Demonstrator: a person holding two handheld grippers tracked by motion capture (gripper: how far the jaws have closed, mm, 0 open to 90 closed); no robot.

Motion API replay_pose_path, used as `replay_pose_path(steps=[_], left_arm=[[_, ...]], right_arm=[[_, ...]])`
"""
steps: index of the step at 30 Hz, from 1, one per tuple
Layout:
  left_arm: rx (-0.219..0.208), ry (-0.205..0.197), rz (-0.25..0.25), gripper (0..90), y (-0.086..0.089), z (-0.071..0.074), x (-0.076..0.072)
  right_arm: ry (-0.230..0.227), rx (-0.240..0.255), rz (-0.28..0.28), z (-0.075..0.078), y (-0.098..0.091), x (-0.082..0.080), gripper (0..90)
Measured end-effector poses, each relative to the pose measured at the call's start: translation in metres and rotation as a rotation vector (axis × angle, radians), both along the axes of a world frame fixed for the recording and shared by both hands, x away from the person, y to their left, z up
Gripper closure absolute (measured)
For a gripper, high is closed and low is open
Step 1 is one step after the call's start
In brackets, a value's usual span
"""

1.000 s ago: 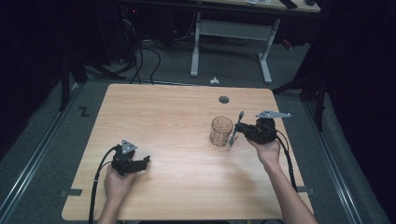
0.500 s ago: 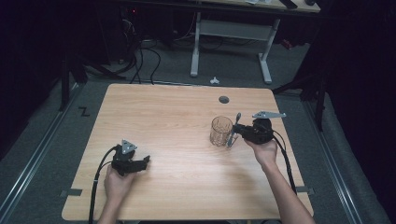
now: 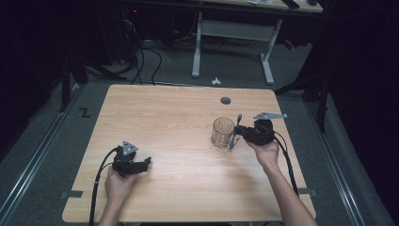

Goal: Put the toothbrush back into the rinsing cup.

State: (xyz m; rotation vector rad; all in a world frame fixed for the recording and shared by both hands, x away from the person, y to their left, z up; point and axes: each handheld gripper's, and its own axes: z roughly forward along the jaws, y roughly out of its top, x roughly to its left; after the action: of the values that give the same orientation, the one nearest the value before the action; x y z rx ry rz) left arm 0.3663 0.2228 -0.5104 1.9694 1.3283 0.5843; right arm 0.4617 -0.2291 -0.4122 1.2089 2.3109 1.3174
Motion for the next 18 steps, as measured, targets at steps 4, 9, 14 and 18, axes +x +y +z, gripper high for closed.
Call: replay_pose_path(steps=[4, 9, 14, 18], left_arm=[[0.000, 0.000, 0.000, 24.8, 0.0000, 0.0000, 0.0000], [0.000, 0.000, 0.000, 24.8, 0.0000, 0.0000, 0.0000], [0.000, 0.000, 0.001, 24.8, 0.0000, 0.0000, 0.0000], [0.000, 0.000, 0.000, 24.8, 0.0000, 0.0000, 0.0000]], right_arm=[[0.002, 0.006, 0.002, -0.0002, 0.0001, 0.0004, 74.0], [-0.006, 0.001, -0.004, 0.0003, 0.0007, -0.0004, 69.4], [-0.023, 0.003, -0.014, 0.0028, 0.0001, -0.0022, 65.2], [-0.030, -0.005, -0.016, 0.0045, 0.0007, -0.0047, 61.9]])
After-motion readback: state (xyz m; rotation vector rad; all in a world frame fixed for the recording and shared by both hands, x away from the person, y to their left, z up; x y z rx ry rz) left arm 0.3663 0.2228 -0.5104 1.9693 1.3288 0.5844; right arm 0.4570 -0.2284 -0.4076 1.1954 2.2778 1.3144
